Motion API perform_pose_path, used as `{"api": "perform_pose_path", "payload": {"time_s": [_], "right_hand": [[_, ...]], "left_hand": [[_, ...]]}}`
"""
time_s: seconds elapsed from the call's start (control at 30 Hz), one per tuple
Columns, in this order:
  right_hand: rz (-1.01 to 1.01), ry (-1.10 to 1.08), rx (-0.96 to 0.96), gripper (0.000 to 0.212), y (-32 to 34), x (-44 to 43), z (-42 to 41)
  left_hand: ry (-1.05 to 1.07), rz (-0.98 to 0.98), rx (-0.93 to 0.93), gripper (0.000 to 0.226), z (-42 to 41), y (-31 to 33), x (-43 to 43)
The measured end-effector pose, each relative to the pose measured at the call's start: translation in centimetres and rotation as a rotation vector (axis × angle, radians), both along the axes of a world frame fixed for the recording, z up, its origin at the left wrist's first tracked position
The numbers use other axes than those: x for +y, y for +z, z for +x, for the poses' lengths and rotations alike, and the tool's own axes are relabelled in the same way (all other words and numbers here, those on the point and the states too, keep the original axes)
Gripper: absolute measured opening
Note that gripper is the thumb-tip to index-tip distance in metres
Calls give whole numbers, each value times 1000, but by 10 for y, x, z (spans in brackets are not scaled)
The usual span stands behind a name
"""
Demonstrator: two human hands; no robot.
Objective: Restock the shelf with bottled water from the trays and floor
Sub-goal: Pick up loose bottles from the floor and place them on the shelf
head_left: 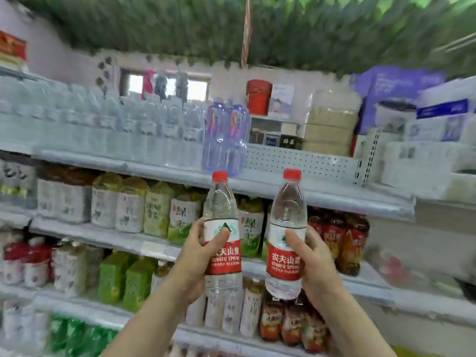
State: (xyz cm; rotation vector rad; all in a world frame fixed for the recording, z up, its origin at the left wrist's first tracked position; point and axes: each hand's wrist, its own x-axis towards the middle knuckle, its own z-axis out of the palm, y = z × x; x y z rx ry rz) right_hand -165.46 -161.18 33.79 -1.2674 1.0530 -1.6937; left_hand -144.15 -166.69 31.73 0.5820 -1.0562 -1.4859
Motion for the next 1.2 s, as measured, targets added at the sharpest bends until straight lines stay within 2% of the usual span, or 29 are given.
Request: {"api": "perform_pose_path", "payload": {"time_s": [0.07,0.17,0.2,0.33,0.5,0.57,0.67,0.93,1.2], "right_hand": [[-57,-30,-3,55,35,-29,4],[-118,-75,-45,93,90,-72,10],[-140,-76,-69,98,105,-87,11],[-234,-122,-98,56,149,-135,10],[-223,-172,-58,33,169,-179,2],[-183,-183,-41,29,170,-200,-6],[-119,-187,-3,30,169,-233,-18],[22,-143,124,51,168,-307,-34],[63,-81,217,53,170,-343,-46]], "left_hand": [[-33,-52,14,66,7,25,-33],[-40,-135,-6,74,14,57,-79],[-34,-160,-23,79,16,66,-93],[-39,-239,-83,85,25,86,-142],[-62,-255,-64,85,30,86,-174],[-63,-273,-59,99,29,86,-180],[-70,-305,-47,103,28,89,-188],[-76,-374,-19,105,13,103,-200],[-40,-395,-11,107,4,107,-198]]}}
